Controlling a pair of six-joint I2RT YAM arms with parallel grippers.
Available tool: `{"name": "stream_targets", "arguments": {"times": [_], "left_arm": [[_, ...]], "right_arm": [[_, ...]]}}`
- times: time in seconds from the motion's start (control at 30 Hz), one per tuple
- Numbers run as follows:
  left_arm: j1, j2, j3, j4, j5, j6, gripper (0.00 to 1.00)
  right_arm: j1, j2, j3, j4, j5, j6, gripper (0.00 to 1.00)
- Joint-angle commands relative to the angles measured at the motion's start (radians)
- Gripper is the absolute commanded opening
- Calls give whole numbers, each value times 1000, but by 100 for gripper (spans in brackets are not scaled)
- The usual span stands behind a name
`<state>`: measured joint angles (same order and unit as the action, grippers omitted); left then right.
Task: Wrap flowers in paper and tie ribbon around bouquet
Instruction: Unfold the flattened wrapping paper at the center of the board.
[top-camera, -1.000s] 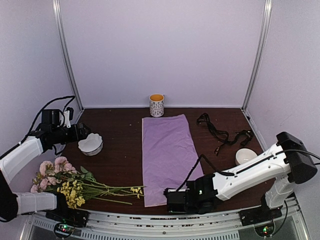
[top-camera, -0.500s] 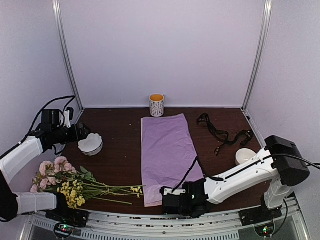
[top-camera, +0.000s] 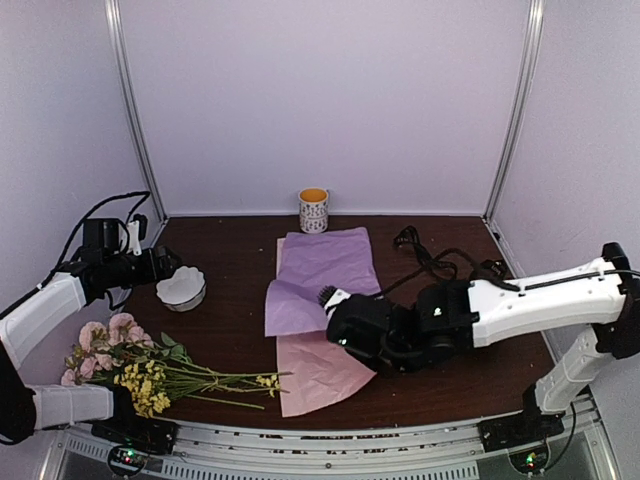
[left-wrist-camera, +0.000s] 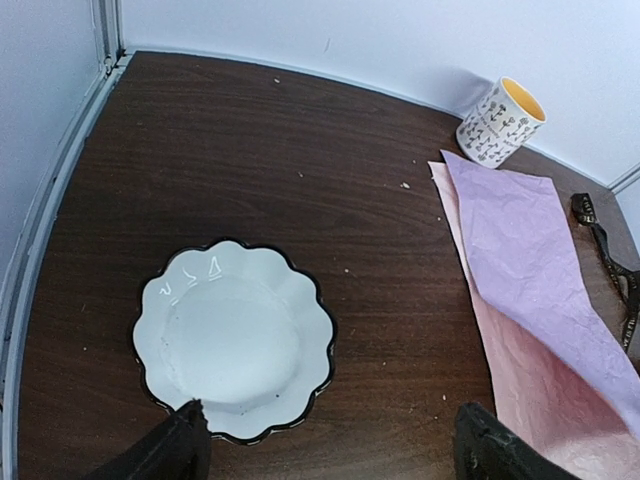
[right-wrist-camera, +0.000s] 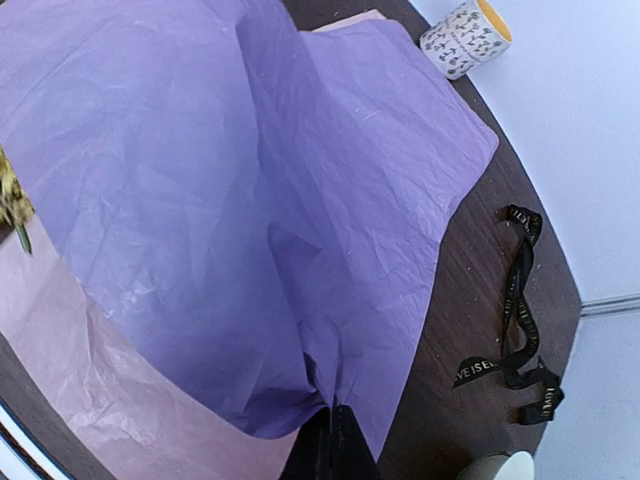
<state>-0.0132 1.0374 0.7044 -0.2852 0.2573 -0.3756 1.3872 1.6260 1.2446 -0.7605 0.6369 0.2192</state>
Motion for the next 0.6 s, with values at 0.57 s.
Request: {"name": "stream_targets", "arguments": {"times": [0.57], "left_arm": [[-472, 187, 199, -109, -60, 212, 83]], "right_arm": [[-588, -861, -675, 449, -498, 728, 0]]}}
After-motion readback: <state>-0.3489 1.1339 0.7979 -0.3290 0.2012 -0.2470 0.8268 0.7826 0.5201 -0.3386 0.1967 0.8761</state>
